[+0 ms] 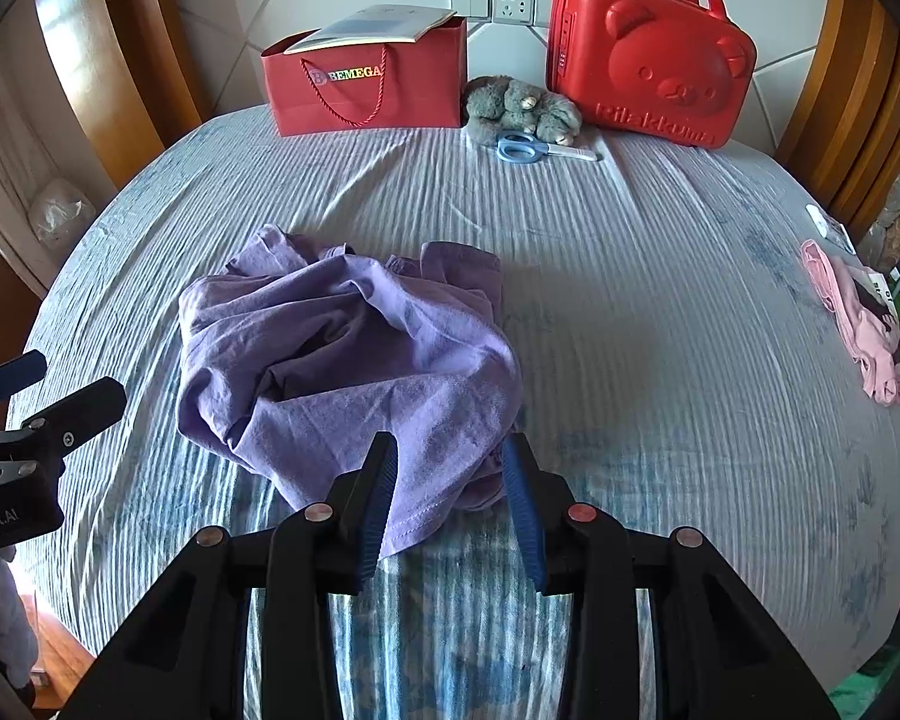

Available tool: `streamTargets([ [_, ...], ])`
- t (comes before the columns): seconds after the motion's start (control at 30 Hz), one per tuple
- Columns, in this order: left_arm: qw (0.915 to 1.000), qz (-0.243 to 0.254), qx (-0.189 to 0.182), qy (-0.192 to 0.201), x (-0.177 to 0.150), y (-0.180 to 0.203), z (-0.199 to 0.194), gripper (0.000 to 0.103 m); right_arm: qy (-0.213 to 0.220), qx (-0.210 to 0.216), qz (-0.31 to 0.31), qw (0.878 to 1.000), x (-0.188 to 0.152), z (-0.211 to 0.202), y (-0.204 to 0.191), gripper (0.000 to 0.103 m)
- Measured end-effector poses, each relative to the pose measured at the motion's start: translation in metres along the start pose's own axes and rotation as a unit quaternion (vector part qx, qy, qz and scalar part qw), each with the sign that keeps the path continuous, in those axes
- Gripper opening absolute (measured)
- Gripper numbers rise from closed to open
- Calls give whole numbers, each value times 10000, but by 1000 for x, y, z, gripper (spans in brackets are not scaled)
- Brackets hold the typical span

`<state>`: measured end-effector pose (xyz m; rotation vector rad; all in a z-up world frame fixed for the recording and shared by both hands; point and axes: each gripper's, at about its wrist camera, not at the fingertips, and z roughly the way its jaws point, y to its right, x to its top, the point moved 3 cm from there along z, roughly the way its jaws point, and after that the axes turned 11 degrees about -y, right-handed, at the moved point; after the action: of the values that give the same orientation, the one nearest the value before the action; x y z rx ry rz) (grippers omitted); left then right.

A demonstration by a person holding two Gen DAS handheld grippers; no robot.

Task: Fold clothes
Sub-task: 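Reach both grippers toward the crumpled lavender T-shirt and grasp its edges, then lift the lavender T-shirt with both grippers and shake it out in the air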

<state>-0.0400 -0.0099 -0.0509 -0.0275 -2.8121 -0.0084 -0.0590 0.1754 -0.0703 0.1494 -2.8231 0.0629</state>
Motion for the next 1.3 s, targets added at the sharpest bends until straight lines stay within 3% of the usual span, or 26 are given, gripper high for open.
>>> streamTargets([
  [0.37,9994,63,-156,-308,28,-15,61,101,-549,90,254,9981,23,52,24,37],
  [0.6,9976,172,-168,-650,40,-10,105,98,-1006,420,384,9933,37,94,32,37],
  [0.63,9973,170,-159,-692,40,-10,110,92,-1039,544,355,9925,37,97,30,36],
  [0.67,9969,179,-217,-737,41,-9,113,76,-1061,676,317,9915,38,100,28,25],
  [0.7,9955,191,-403,-841,41,-8,116,65,-1076,750,253,9910,38,101,27,8],
  [0.73,9935,203,-591,-946,41,-7,119,37,-1061,716,200,9916,39,101,25,4],
  [0.77,9921,169,-741,-1000,41,-6,118,26,-971,657,143,9930,40,97,24,4],
  [0.87,9958,281,-577,-660,45,-5,91,13,-330,415,41,9986,49,65,28,2],
  [1.0,9963,266,-810,-68,50,-9,32,12,862,164,229,9959,65,-13,51,2],
  [1.13,9907,465,-1196,442,50,-9,-35,16,1990,-7,341,9794,60,-102,70,2],
  [1.2,9898,600,-1156,577,44,-2,-54,34,2227,-251,405,9737,56,-127,81,2],
  [1.23,9892,667,-1134,644,40,1,-63,56,2331,-377,443,9707,54,-139,86,2],
  [1.27,9887,693,-1138,683,38,4,-65,71,2303,-431,550,9706,49,-142,94,2],
  [1.3,9891,701,-1123,641,36,6,-61,73,2237,-465,676,9712,43,-143,103,2],
])
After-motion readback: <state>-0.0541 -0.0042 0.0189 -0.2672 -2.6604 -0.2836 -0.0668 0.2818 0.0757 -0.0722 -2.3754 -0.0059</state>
